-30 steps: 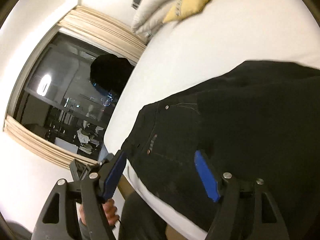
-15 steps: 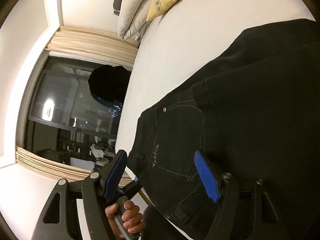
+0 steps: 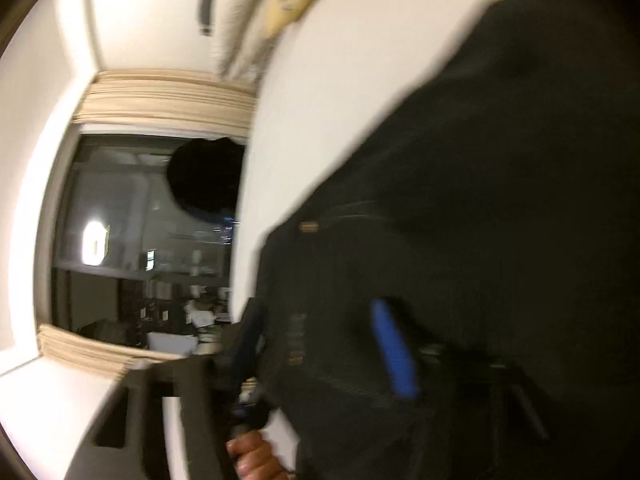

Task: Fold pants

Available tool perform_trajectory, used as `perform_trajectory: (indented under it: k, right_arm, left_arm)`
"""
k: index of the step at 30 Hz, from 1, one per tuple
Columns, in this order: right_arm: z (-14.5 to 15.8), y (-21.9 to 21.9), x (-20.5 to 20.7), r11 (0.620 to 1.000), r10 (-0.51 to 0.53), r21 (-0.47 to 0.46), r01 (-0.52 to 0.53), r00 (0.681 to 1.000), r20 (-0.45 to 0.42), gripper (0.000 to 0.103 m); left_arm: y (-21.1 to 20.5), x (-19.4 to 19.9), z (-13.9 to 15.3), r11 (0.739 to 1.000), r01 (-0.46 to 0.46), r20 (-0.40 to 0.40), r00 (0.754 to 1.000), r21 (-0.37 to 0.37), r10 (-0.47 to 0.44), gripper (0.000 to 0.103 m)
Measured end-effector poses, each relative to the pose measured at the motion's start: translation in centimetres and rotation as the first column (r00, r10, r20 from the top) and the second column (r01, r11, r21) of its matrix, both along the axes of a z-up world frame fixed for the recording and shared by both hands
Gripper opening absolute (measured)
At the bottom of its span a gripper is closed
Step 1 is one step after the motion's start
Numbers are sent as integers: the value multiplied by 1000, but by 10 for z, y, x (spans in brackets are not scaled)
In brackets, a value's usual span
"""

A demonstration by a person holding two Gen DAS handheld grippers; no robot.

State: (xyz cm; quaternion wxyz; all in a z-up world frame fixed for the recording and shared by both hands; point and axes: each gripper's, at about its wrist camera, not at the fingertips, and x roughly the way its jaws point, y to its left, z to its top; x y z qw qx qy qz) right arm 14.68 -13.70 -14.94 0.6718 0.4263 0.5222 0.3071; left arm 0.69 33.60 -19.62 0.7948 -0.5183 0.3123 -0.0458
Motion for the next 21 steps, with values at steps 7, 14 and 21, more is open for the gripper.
perform_trajectory:
  k: [7, 14, 21]
  right_arm:
    - [11, -16, -13, 998, 0, -69, 3, 999, 44, 37]
    - [-10, -27, -4, 994, 33, -98, -37, 998, -46, 6]
    - [21, -68, -24, 998, -36, 49, 35, 999, 18, 69]
  left_arm:
    - [2, -20, 17, 1000, -7, 11, 1000, 26, 6, 12]
    - [-9, -17, 44, 996, 21, 45, 999, 87, -25, 12]
    - [-39, -13, 94, 979, 83, 106, 989, 186, -104, 12]
